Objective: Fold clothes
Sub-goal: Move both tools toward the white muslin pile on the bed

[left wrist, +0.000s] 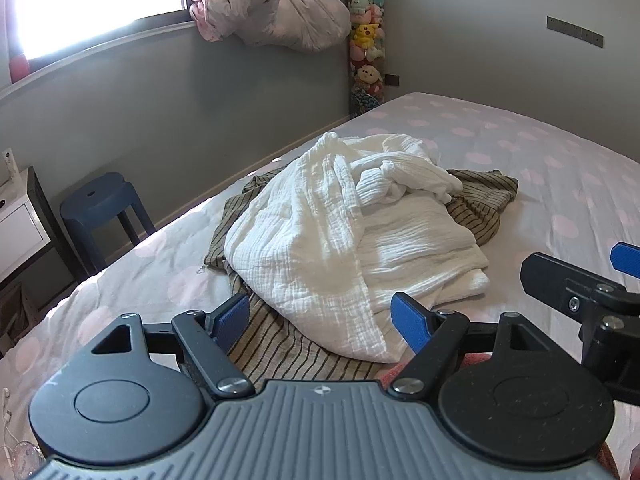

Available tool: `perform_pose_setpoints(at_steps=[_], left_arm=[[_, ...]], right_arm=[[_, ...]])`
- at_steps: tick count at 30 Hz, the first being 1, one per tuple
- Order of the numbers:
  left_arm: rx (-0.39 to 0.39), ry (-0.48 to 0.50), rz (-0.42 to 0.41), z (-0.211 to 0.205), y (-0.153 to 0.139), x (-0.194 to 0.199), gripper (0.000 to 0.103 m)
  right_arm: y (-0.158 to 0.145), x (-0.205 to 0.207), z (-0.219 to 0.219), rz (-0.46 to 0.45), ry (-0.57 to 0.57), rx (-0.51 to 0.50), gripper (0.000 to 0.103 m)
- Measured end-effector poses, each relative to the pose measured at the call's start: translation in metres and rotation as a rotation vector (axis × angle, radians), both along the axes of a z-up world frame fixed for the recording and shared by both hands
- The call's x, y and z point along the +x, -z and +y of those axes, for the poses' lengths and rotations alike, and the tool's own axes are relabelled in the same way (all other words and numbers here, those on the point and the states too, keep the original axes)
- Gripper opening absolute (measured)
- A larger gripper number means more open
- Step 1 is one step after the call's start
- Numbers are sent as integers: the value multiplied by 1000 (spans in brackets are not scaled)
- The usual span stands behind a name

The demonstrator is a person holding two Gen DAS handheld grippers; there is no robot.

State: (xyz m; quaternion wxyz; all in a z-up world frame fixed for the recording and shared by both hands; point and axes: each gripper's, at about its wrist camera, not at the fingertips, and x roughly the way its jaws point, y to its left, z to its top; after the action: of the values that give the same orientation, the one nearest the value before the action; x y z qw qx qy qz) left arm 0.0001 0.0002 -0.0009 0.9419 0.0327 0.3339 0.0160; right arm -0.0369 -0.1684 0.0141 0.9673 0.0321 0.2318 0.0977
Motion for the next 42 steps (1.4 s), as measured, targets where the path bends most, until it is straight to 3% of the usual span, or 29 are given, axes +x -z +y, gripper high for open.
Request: perform_pose_setpoints(at_steps=[19, 35, 42], left_arm=[[-57, -12, 39, 5, 27, 4, 77], [-59, -48, 11, 4, 35, 1, 77], [-57, -67, -1, 6, 38, -1, 84]], right_arm=[[25, 1, -9, 32, 26, 19, 102], [41, 1, -12, 77, 51, 34, 102], [45, 1, -10, 82, 50, 36, 102]])
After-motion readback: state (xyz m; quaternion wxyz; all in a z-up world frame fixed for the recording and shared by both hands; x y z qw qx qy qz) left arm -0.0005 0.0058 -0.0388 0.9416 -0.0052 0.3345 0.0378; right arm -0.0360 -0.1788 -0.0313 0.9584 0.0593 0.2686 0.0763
